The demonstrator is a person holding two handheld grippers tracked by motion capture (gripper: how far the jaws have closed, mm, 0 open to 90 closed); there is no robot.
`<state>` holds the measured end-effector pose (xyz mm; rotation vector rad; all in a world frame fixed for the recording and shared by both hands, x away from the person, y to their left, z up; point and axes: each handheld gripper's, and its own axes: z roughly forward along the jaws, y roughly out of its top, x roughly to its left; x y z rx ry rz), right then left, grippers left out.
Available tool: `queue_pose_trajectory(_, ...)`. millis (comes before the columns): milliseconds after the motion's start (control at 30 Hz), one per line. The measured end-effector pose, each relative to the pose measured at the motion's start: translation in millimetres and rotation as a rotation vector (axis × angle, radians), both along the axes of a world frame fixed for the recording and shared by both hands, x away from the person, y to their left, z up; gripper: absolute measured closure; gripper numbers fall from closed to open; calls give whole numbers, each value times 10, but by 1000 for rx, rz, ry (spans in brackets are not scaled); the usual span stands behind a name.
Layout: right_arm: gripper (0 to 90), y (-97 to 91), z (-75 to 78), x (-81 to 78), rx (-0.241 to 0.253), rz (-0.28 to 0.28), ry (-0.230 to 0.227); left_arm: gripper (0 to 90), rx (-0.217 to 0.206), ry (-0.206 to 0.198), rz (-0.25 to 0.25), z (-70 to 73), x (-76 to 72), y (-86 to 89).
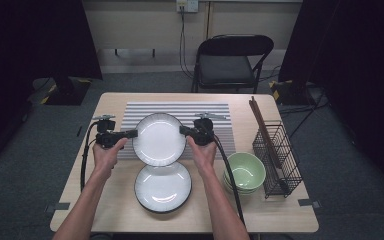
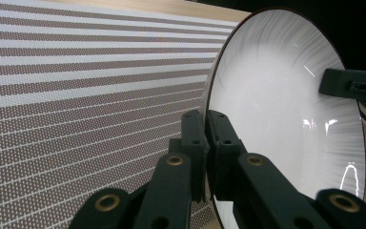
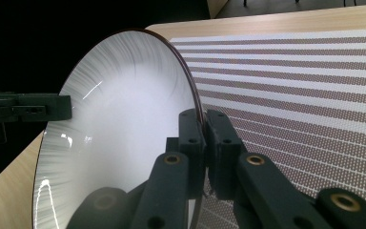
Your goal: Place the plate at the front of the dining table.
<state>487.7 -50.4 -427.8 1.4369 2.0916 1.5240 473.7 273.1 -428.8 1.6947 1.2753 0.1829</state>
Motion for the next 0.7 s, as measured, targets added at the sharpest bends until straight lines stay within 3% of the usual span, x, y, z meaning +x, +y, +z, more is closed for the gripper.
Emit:
queue_pose_trajectory(167,860,32,12,71,-14,1,4,870,-6,10,9,-21,62,17)
queue_pose_trajectory(467,862,40,53,198,-6,-16,-3,870,8,-11,8,77,228,4)
queue_pose_trajectory(700,860,98,78,328,-29,-9,2,870,0,4,29,3,335,44)
